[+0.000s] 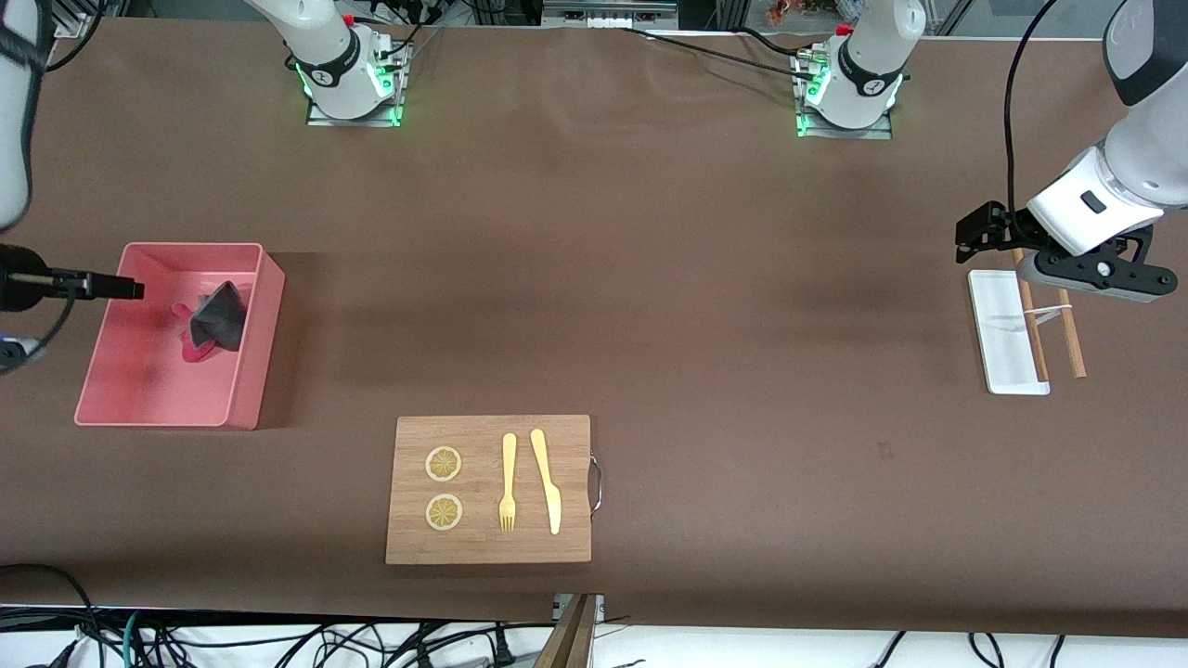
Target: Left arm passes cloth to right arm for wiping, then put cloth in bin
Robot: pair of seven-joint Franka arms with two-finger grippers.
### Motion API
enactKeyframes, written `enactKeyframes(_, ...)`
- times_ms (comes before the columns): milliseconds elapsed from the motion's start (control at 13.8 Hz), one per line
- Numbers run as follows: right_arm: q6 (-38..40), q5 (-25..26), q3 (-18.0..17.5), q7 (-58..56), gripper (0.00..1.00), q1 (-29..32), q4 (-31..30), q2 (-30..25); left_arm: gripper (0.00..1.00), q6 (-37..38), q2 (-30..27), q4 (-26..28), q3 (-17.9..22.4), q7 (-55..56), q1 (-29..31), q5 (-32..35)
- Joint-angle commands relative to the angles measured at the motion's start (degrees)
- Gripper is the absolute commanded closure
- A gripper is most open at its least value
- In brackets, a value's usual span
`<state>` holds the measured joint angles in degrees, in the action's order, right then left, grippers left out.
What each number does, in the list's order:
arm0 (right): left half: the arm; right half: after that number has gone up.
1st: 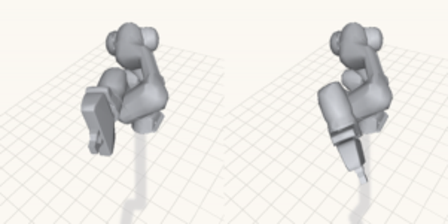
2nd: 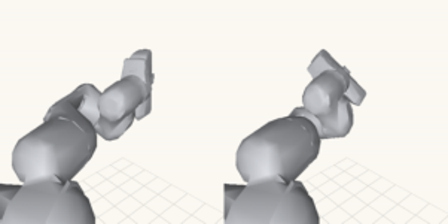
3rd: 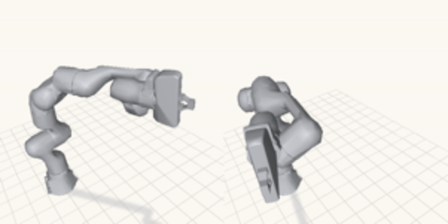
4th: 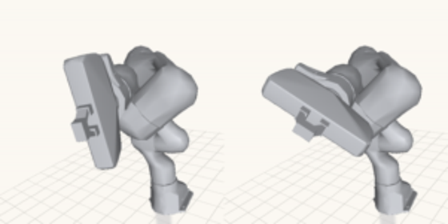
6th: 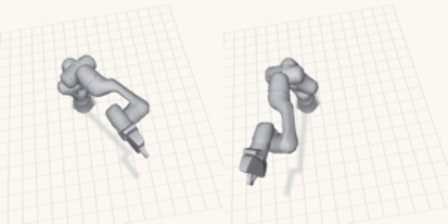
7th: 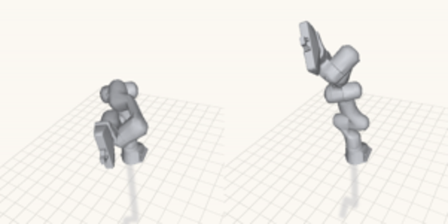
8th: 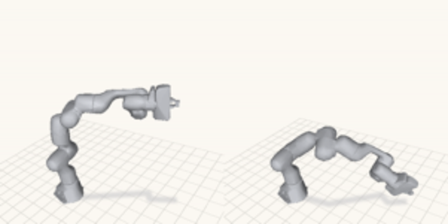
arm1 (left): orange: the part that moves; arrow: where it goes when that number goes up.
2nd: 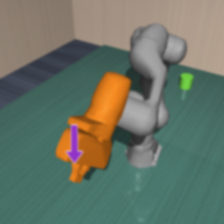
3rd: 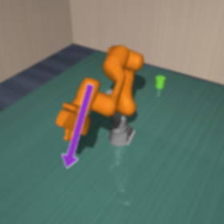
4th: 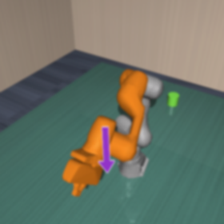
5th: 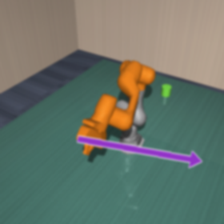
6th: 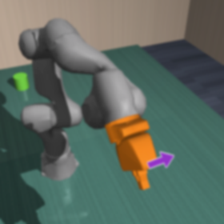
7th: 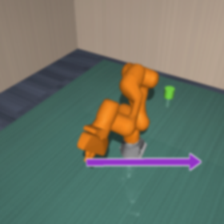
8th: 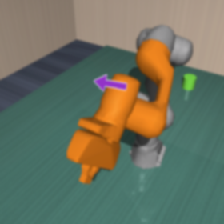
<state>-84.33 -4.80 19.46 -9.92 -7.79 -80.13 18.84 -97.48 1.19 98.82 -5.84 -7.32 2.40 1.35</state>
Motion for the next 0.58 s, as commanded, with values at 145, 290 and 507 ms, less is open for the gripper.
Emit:
enactKeyframes(145,2.9,6.1,-8.6,1.4,0.0,0.5,-1.8,-9.3,0.0,0.8,-0.1,-0.3,0.0,-0.1,0.1,-1.0)
enactKeyframes(290,2.5,7.1,-9.8,1.5,0.0,0.7,-1.8,-12.6,0.0,0.8,-0.1,-0.3,0.0,-0.1,0.1,-1.0)
enactKeyframes(507,0.8,7.7,-10.1,1.8,0.0,1.4,-2.3,-14.6,0.0,0.8,-0.1,-0.4,0.0,-0.1,0.1,-1.0)
